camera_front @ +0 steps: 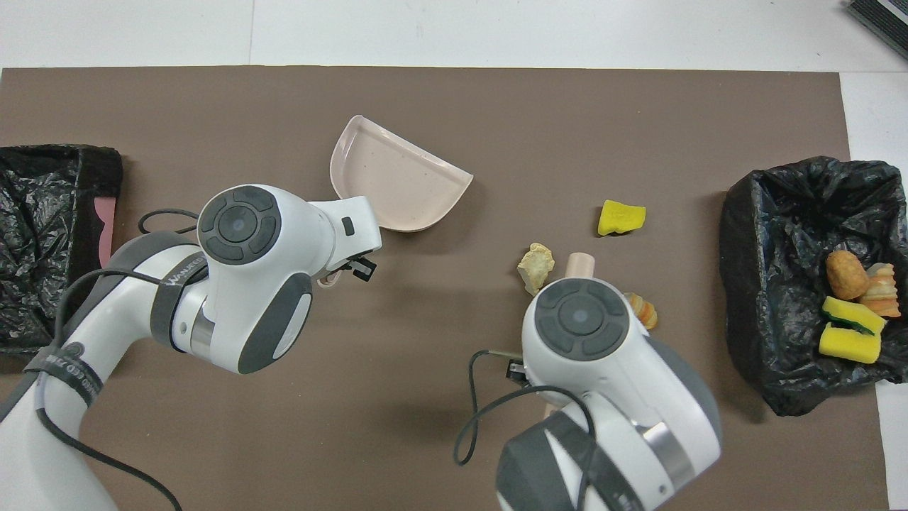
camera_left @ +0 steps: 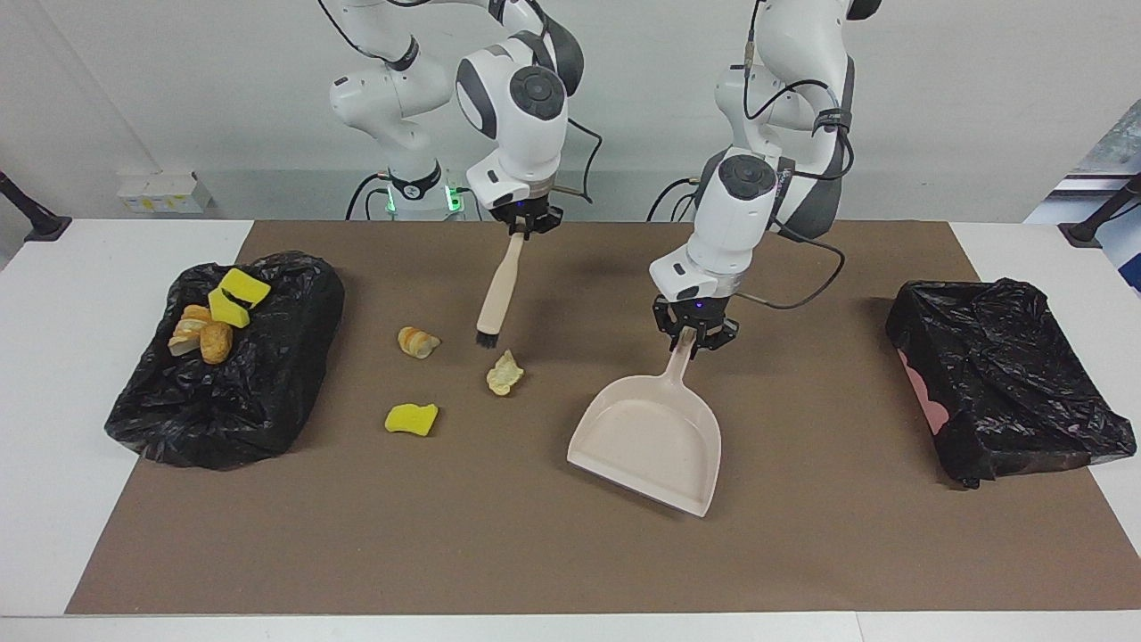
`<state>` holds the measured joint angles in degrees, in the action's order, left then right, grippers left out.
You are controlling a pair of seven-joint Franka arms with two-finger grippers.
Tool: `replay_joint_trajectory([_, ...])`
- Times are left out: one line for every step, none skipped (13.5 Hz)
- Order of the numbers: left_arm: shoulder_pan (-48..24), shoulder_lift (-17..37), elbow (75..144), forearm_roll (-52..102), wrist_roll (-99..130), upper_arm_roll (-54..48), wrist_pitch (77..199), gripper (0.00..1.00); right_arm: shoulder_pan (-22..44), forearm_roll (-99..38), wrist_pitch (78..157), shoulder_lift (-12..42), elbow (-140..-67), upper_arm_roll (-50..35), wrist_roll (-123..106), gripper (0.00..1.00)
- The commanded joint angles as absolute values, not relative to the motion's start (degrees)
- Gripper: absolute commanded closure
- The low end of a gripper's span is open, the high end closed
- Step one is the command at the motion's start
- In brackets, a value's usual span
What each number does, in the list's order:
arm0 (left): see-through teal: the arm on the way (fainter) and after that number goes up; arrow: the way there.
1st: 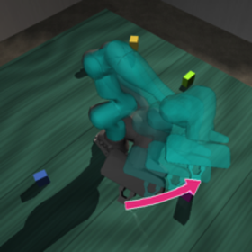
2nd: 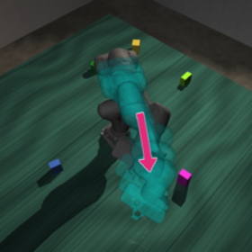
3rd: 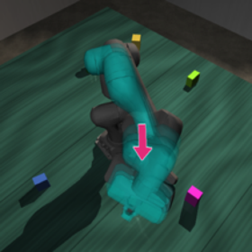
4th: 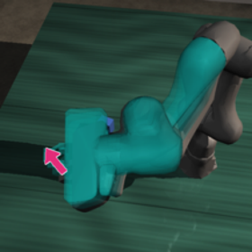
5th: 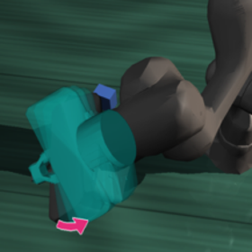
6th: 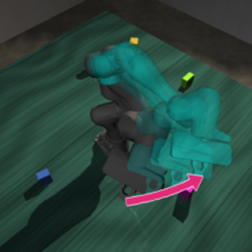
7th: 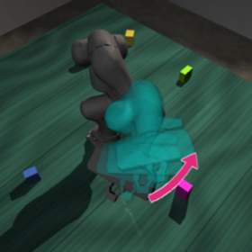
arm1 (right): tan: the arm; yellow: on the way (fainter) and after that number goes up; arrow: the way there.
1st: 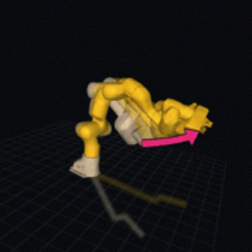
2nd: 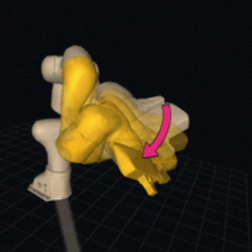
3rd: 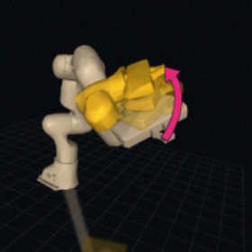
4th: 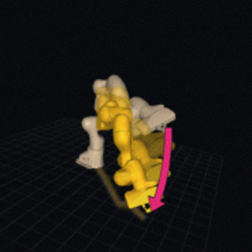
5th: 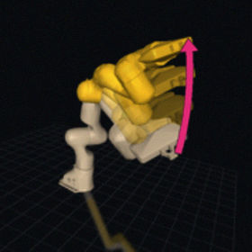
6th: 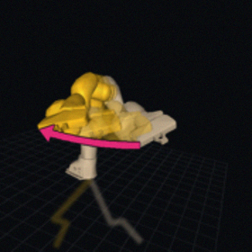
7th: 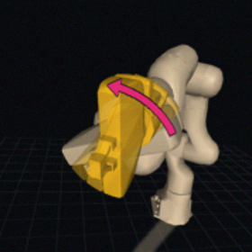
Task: Sweep and dump trash in bin
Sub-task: 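Sweep the crumpled pieces into the dustpan with the right gripper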
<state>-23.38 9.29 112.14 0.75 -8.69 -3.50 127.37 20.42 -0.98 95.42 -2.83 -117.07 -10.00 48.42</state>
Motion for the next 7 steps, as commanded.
replay_joint_trajectory([-20.8,8.5,112.4,-0.5,-19.6,-3.9,126.0,0.96,13.2,-0.1,94.8,-3.9,-121.1,-10.5,46.1,1.00])
replay_joint_trajectory([-20.7,8.5,112.5,-0.5,-22.6,-3.9,125.9,0.97,10.0,0.1,94.8,-4.7,-123.2,-10.6,46.3,1.00])
replay_joint_trajectory([-20.7,8.5,112.5,-0.5,-25.6,-3.9,125.8,1.00,8.3,0.2,95.6,-6.6,-126.2,-10.6,46.0,1.00])
replay_joint_trajectory([-20.7,8.4,112.6,-0.5,-29.6,-3.9,125.6,1.00,7.4,0.7,97.6,-9.2,-130.8,-10.6,45.0,1.00])
replay_joint_trajectory([-20.8,8.4,112.7,-0.6,-34.1,-3.9,125.9,1.00,5.6,1.3,101.4,-12.3,-135.7,-10.6,42.9,1.00])
replay_joint_trajectory([-20.8,8.4,112.7,-0.7,-38.8,-3.9,126.1,1.00,4.4,1.3,104.1,-13.5,-138.7,-10.7,40.7,1.00])
replay_joint_trajectory([-21.1,8.4,112.8,-0.7,-43.7,-3.9,126.2,1.00,4.4,1.3,105.9,-13.3,-139.9,-10.8,40.4,1.00])
